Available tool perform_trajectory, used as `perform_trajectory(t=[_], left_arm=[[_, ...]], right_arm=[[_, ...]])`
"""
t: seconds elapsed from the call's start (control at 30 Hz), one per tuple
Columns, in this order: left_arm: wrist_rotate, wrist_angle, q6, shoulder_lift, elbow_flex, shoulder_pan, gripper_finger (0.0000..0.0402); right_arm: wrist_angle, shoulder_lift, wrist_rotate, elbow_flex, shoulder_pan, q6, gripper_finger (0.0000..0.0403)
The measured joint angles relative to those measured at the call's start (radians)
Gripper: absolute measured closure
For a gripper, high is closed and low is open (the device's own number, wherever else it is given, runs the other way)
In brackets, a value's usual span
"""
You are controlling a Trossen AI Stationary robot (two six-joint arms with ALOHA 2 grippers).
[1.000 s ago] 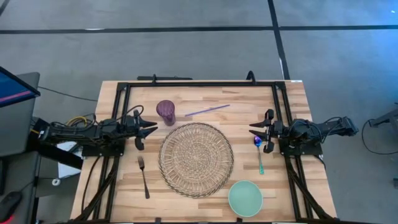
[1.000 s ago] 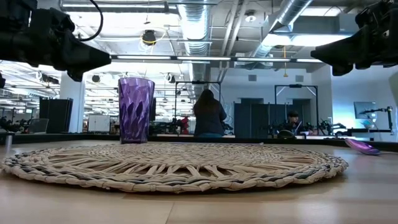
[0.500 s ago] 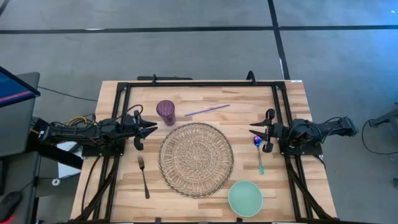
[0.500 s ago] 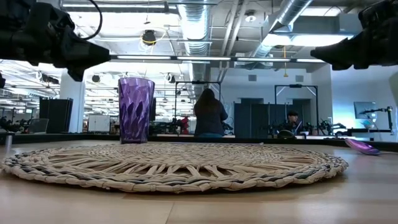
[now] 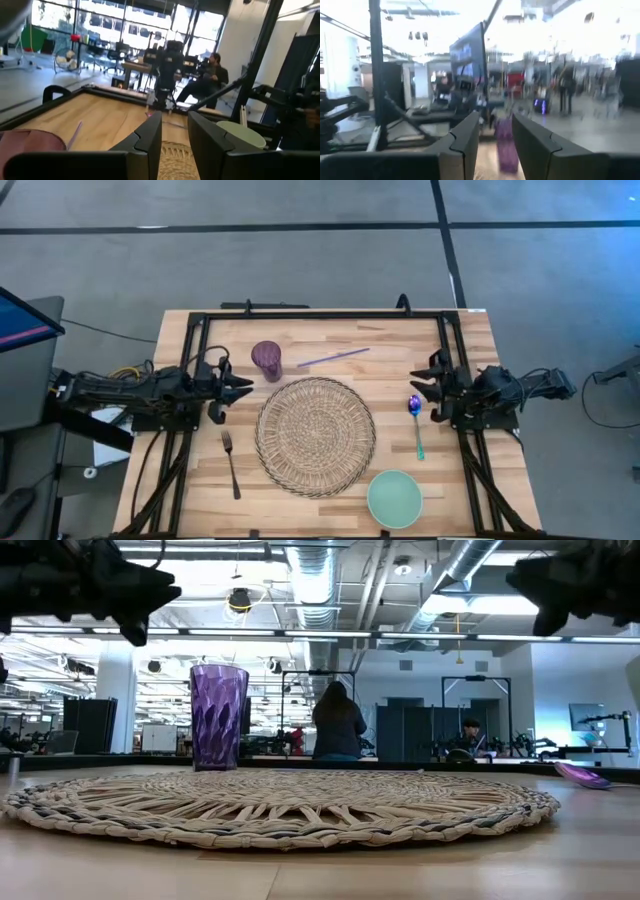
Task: Pick & Place Utensil
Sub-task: Put the green bowl on the table mat
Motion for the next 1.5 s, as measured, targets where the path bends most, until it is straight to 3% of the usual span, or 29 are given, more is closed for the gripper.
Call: perform_trajectory(t=[0.23, 0.4, 0.67, 0.8, 0.97, 1.17, 1.3, 1.5], left_arm=[[0.081, -0.002, 0.026, 0.268, 0.179, -0.019, 0.0307], [0.081, -0.008, 0.084, 0.442, 0.275, -0.050, 0.0307], [0.081, -0.009, 0.145, 0.614, 0.352, -0.073, 0.0307], [0.039, -0.008, 0.193, 0.634, 0.361, -0.073, 0.0307], [0.002, -0.003, 0.195, 0.629, 0.361, -0.073, 0.0307], [0.000, 0.007, 0.196, 0.625, 0.361, -0.073, 0.0307], [-0.001, 0.008, 0.195, 0.625, 0.361, -0.073, 0.0307], [-0.001, 0.022, 0.195, 0.625, 0.361, -0.073, 0.0307]], right_arm=[[0.044, 0.001, 0.011, 0.000, -0.002, -0.122, 0.0291], [0.134, 0.000, 0.038, 0.001, -0.002, -0.257, 0.0291], [0.144, 0.001, -0.006, 0.001, 0.002, -0.177, 0.0289], [0.204, 0.041, -0.133, 0.003, 0.002, -0.142, 0.0272], [0.258, 0.218, -0.212, 0.069, 0.003, -0.070, 0.0241], [0.255, 0.579, -0.209, 0.249, 0.011, -0.012, 0.0223], [0.060, 0.769, -0.209, 0.420, 0.054, -0.017, 0.0222], [-0.269, 0.995, -0.208, 0.673, 0.146, 0.234, 0.0222]])
